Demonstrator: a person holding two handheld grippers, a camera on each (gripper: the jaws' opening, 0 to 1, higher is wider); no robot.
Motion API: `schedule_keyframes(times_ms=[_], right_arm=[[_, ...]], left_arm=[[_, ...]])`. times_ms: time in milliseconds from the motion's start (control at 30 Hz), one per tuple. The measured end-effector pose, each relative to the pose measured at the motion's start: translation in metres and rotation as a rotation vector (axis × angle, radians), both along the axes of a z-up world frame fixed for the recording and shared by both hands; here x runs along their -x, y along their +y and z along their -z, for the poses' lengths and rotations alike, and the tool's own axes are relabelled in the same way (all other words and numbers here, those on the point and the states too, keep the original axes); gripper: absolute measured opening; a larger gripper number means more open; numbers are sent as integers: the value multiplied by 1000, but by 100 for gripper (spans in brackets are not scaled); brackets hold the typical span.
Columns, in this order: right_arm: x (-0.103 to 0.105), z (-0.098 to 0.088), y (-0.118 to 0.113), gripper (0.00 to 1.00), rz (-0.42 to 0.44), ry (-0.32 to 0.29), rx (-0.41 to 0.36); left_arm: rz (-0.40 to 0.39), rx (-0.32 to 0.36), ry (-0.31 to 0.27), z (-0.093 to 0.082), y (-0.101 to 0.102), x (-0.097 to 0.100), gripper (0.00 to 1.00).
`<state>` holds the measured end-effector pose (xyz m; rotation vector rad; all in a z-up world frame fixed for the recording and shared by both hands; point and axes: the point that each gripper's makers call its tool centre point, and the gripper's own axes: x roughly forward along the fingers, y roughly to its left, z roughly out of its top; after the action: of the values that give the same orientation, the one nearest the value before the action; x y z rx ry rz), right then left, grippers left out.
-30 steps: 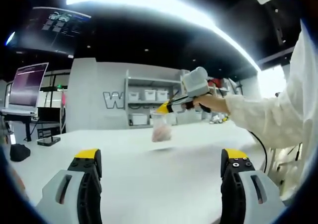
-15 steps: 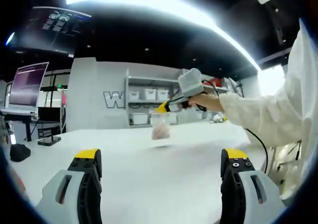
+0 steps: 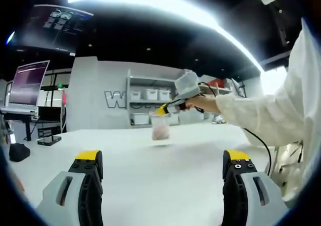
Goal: Open the resealable bag by pulling the two sides of the seal apart until the entire bag opening is separated and visibly accessible.
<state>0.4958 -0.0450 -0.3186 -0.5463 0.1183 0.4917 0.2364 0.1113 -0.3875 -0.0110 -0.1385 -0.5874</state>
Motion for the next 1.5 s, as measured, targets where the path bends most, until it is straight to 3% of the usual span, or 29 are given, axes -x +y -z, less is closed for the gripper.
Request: schedule_keyframes(times_ms=[633,900,1300,1500], right_arm=[[-53,0,-31,0,123,40,-73],[-80,3,-33,0,166,40,-61],[-115,6,-38,0,239,7,-58],[-122,13,-46,0,276,-10,-63]], left_arm=[[-11,0,11,5,6,-6,98],[-7,-1,19,7,5,-10,98],[-2,-7,32,12,5,-15,98],[-5,-10,37,13,6,-16,98]])
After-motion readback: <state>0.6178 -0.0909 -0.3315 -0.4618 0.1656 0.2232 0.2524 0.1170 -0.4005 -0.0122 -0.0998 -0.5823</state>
